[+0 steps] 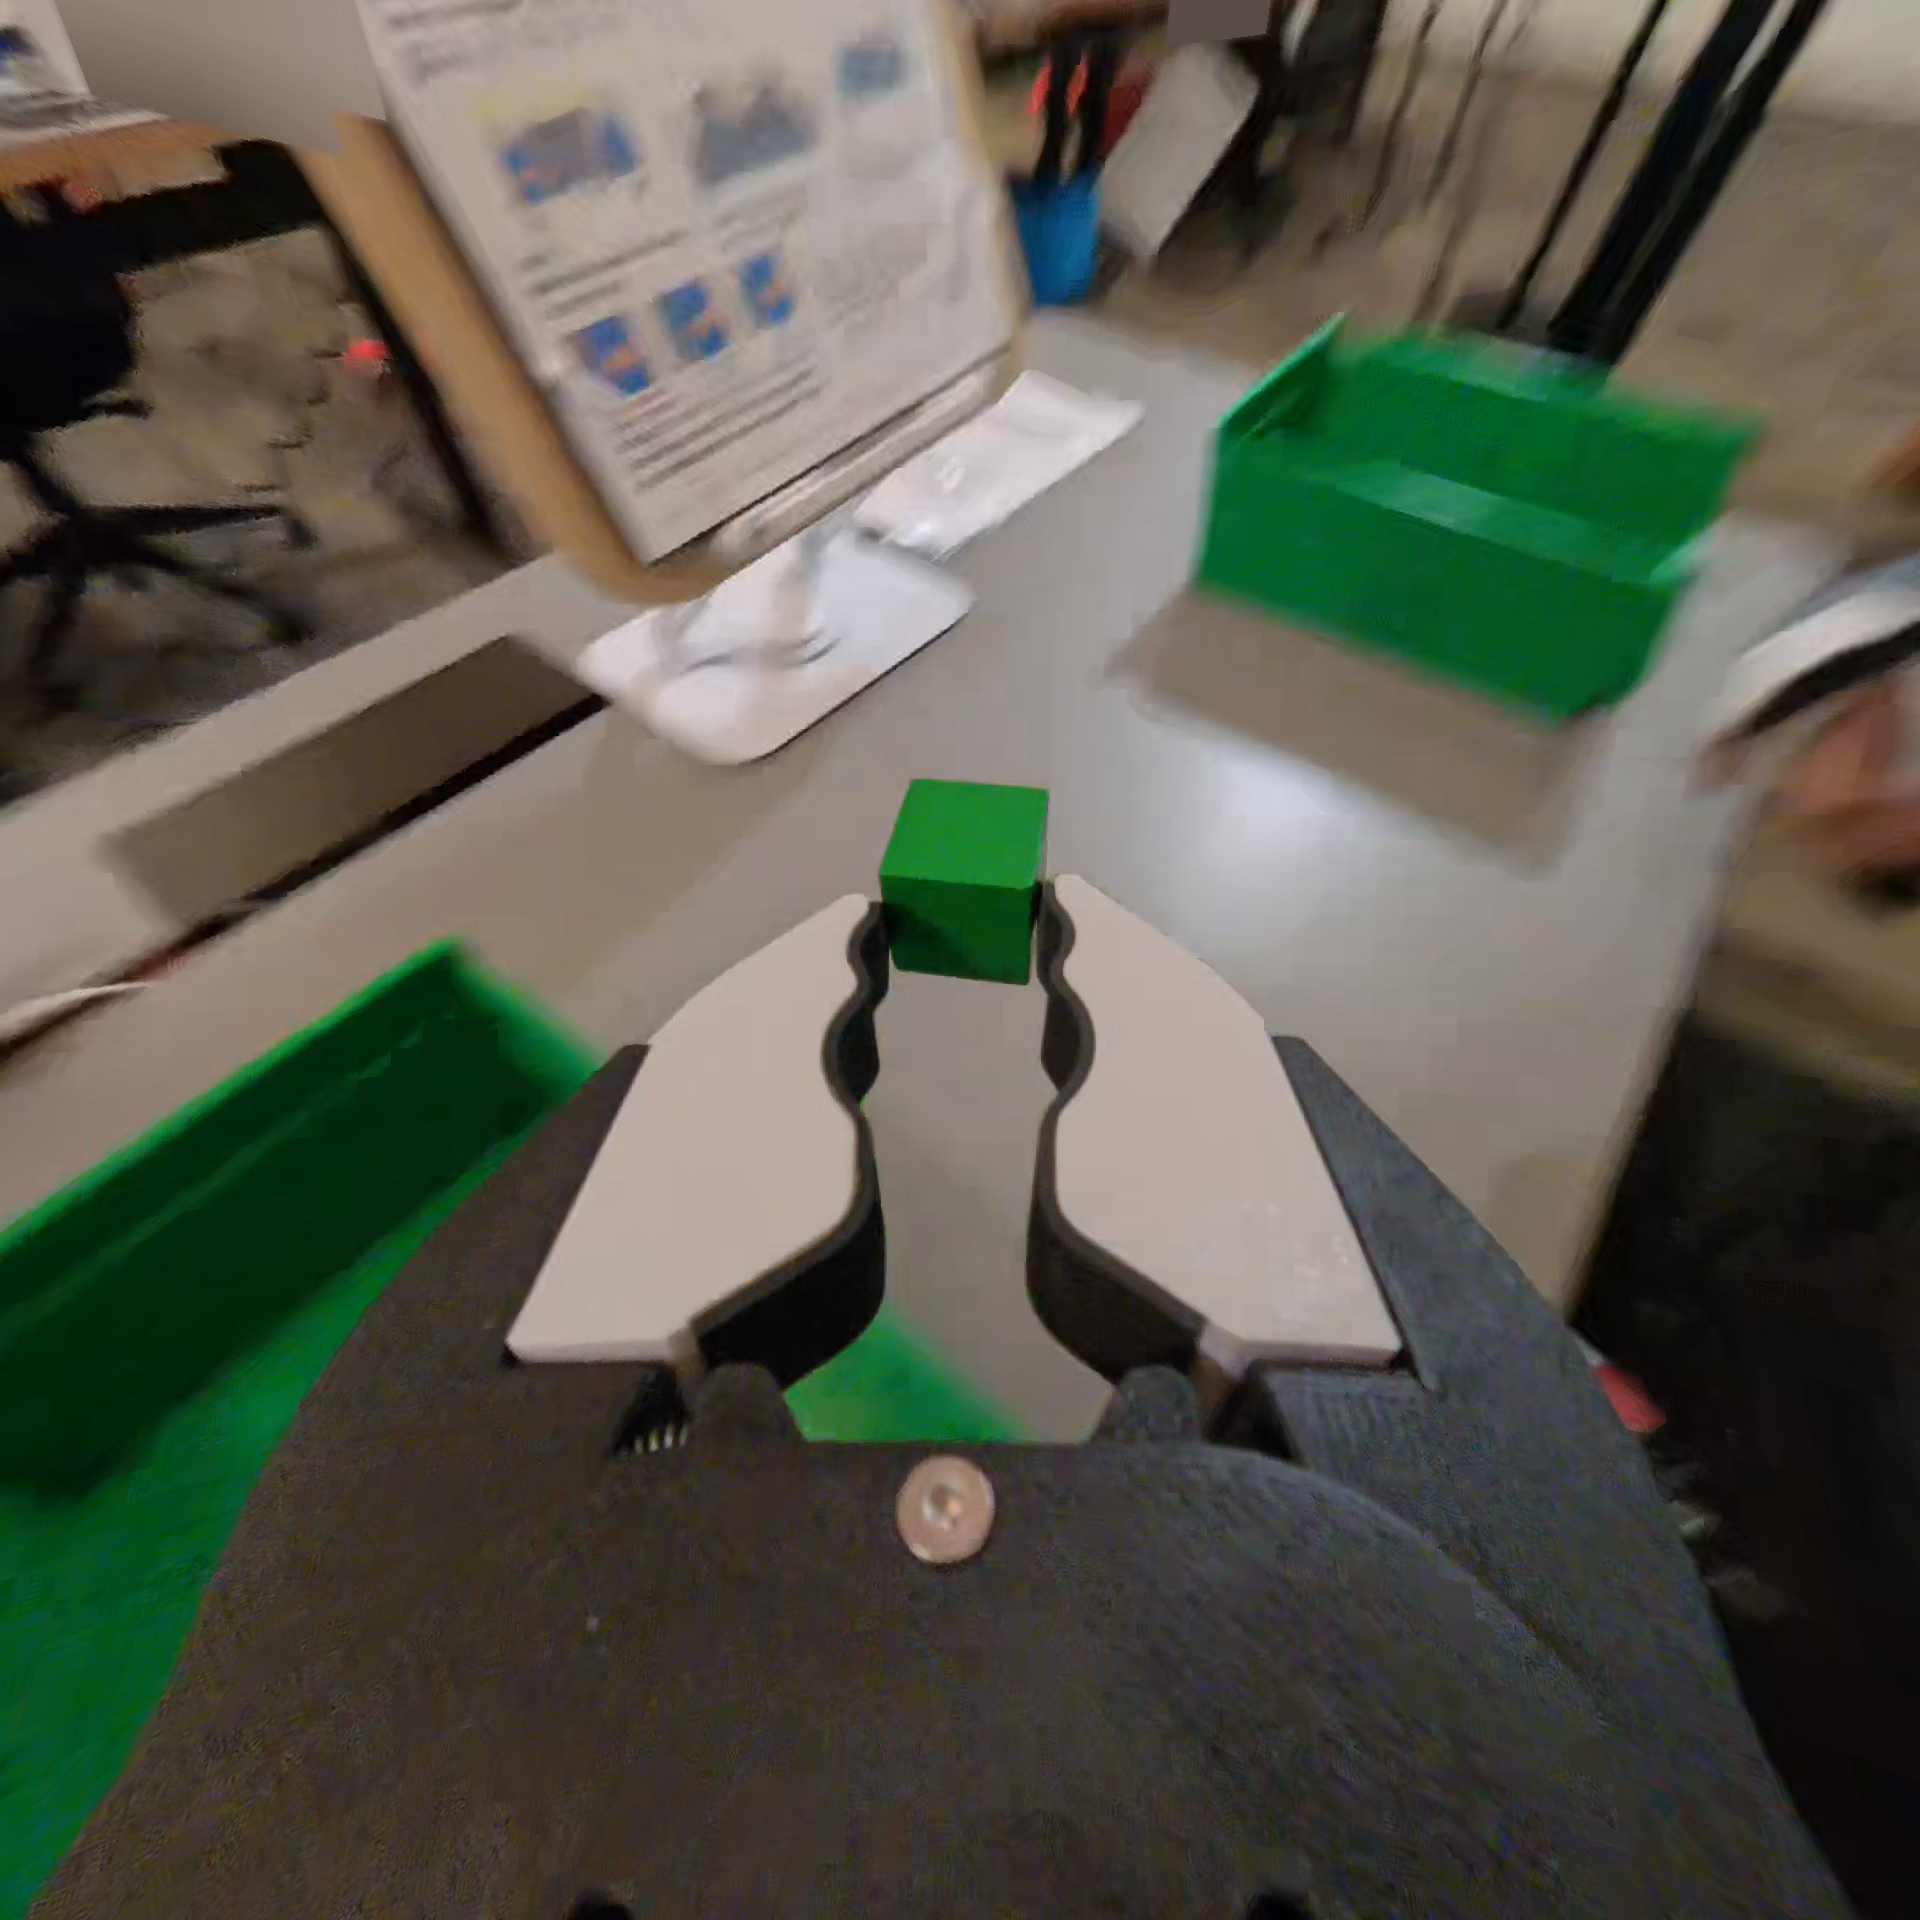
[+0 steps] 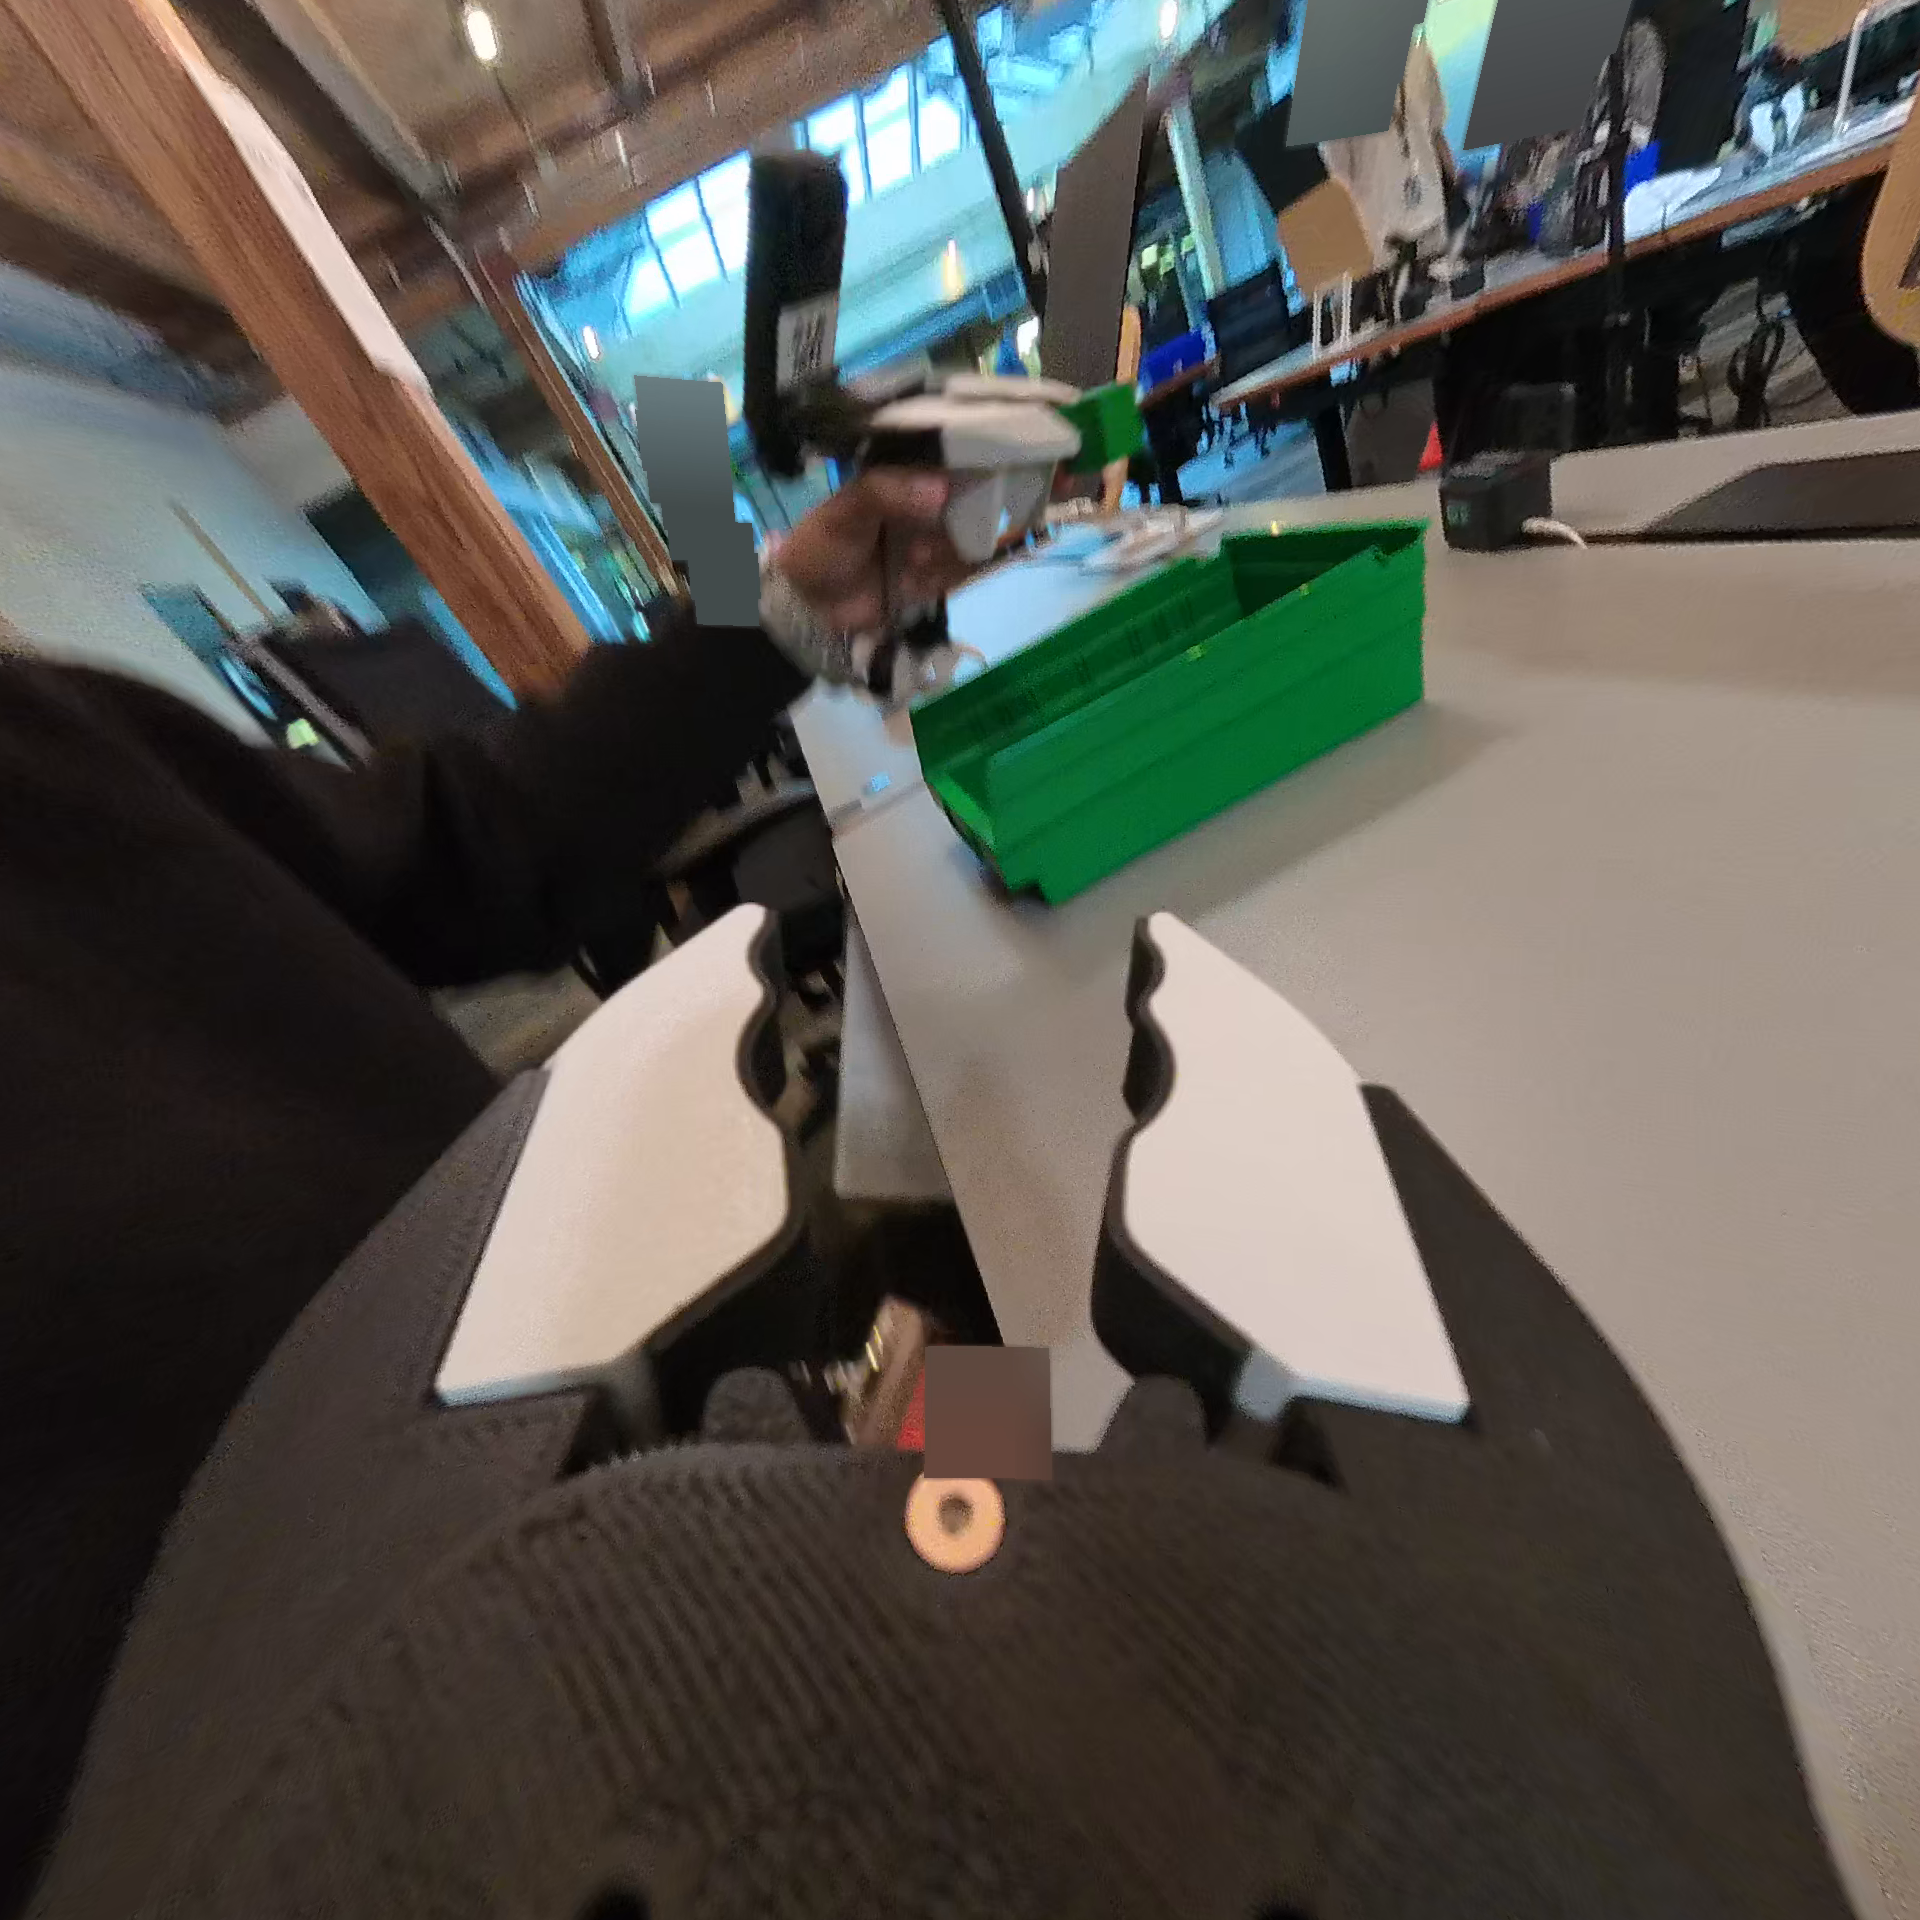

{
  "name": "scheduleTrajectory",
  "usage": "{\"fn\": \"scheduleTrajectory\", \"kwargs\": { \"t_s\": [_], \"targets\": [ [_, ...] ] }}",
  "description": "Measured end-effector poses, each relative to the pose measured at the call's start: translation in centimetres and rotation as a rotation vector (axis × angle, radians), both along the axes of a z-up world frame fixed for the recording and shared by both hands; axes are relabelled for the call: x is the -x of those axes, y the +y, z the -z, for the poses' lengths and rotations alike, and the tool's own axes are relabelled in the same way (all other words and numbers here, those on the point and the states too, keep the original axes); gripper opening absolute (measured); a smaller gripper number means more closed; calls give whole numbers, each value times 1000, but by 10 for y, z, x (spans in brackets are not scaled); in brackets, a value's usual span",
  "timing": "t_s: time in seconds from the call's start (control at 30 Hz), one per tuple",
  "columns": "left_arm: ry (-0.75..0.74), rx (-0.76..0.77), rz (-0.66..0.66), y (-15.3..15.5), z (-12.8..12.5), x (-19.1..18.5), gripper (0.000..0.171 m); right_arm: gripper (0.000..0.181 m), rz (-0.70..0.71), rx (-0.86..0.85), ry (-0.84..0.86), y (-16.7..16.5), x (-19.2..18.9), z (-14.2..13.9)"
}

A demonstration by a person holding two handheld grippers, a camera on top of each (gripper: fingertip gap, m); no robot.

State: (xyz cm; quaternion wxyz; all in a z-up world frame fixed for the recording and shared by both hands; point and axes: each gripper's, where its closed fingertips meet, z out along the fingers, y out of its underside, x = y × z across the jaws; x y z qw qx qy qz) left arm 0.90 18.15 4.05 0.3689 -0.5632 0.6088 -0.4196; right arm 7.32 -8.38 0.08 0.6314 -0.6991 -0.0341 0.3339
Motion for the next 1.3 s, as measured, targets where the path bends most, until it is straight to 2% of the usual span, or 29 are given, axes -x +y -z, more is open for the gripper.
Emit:
{"fn": "scheduleTrajectory", "kwargs": {
  "t_s": [0.07, 0.17, 0.23, 0.37, 0.5, 0.67, 0.8, 0.93, 1.3],
  "targets": [
    [-98, 198, 68, -54, -6, -12, 28, 65, 3, -36, 124, 18, 4, -15],
    [-166, 469, 200, -132, 13, -30, 29, 63, 8, -45, 223, 40, 7, -22],
    [-158, 596, 275, -176, 37, -38, 29, 58, 11, -28, 225, 38, 8, -14],
    [-59, 697, 329, -225, 84, -43, 28, 49, 97, 6, 122, 20, -3, 17],
    [7, 686, 367, -236, 100, -44, 28, 44, 17, 116, 14, 17, -2, 51],
    [37, 724, 355, -229, 111, -43, 28, 36, -37, 122, 147, 21, 3, 58],
    [82, 712, 370, -227, 124, -42, 28, 41, -53, 198, 83, 24, 6, 79],
    [111, 742, 403, -233, 129, -40, 28, 40, -62, 208, 102, 28, 10, 84],
    [156, 690, 444, -244, 139, -38, 28, 31, -134, 238, 149, 27, 20, 91]
  ]
}}
